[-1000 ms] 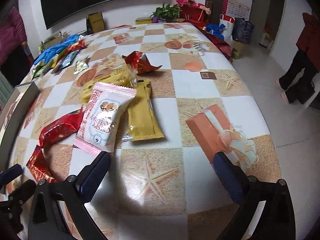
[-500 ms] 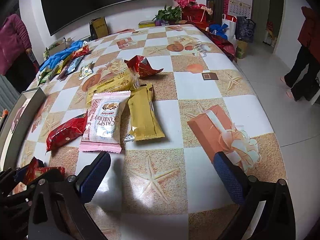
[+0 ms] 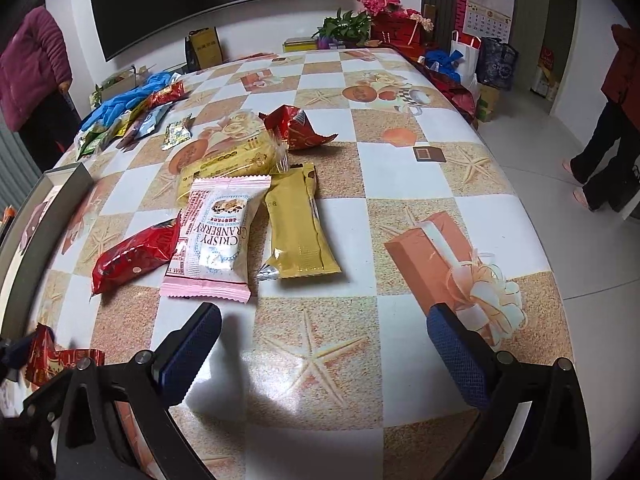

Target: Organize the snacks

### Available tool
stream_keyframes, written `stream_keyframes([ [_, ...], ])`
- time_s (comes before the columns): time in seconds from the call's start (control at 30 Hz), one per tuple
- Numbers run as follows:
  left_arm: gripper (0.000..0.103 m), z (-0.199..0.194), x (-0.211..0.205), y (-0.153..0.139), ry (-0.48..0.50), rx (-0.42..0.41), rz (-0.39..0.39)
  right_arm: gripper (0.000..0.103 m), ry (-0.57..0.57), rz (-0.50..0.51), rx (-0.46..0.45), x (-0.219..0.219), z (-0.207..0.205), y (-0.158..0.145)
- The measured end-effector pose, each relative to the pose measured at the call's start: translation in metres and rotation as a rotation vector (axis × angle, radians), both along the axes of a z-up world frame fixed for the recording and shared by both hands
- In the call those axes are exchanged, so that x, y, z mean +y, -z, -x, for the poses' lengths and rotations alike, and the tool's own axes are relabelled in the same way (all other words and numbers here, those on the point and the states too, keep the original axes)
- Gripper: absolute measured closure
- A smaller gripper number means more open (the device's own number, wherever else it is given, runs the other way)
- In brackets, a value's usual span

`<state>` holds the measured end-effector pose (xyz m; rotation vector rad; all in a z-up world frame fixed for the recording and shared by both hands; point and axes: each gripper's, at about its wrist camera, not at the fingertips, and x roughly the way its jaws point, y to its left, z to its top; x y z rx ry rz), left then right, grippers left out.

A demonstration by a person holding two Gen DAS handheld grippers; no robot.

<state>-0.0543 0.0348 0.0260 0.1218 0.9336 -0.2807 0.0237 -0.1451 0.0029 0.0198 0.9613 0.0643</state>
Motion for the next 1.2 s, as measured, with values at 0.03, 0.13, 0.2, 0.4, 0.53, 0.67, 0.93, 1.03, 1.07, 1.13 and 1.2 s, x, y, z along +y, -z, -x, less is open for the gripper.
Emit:
stream_keyframes([
  [0.03,0.034,0.0,0.003,0.0,0.004,0.007,0.01,0.0,-0.001,0.002,0.0,0.0,0.0,0.0],
  [0.13,0.031,-0.006,0.007,0.007,-0.014,0.048,0.02,0.0,-0.002,0.006,0.001,0.001,0.001,0.0],
  [0.2,0.031,-0.009,0.006,0.013,-0.021,0.077,0.037,0.0,-0.002,0.007,0.002,0.001,0.0,0.0],
  [0.4,0.067,-0.011,0.005,0.014,-0.046,0.046,0.059,0.0,-0.005,0.013,0.004,0.003,0.0,0.0],
  [0.53,0.09,-0.017,0.018,0.015,-0.073,0.054,0.123,0.0,-0.009,0.007,0.001,0.002,0.0,0.0],
  [0.67,0.09,-0.018,0.033,0.015,-0.115,0.041,0.154,0.0,-0.013,-0.042,-0.013,-0.003,0.003,-0.002],
  [0.93,0.046,-0.02,0.048,0.01,-0.136,0.034,0.179,0.0,-0.303,-0.209,-0.151,0.02,0.03,-0.041],
  [1.03,0.042,-0.026,0.055,0.011,-0.158,0.055,0.218,0.0,-0.526,-0.064,-0.166,0.057,0.029,-0.051],
  [1.07,0.042,-0.027,0.057,0.012,-0.167,0.061,0.225,0.0,-0.611,-0.009,-0.171,0.069,0.028,-0.052],
  [1.13,0.041,-0.029,0.063,0.012,-0.189,0.069,0.249,0.0,-0.766,0.085,-0.175,0.09,0.022,-0.05],
  [1.2,0.04,-0.027,0.07,0.011,-0.216,0.07,0.276,0.0,-0.887,0.183,-0.148,0.108,0.012,-0.043],
])
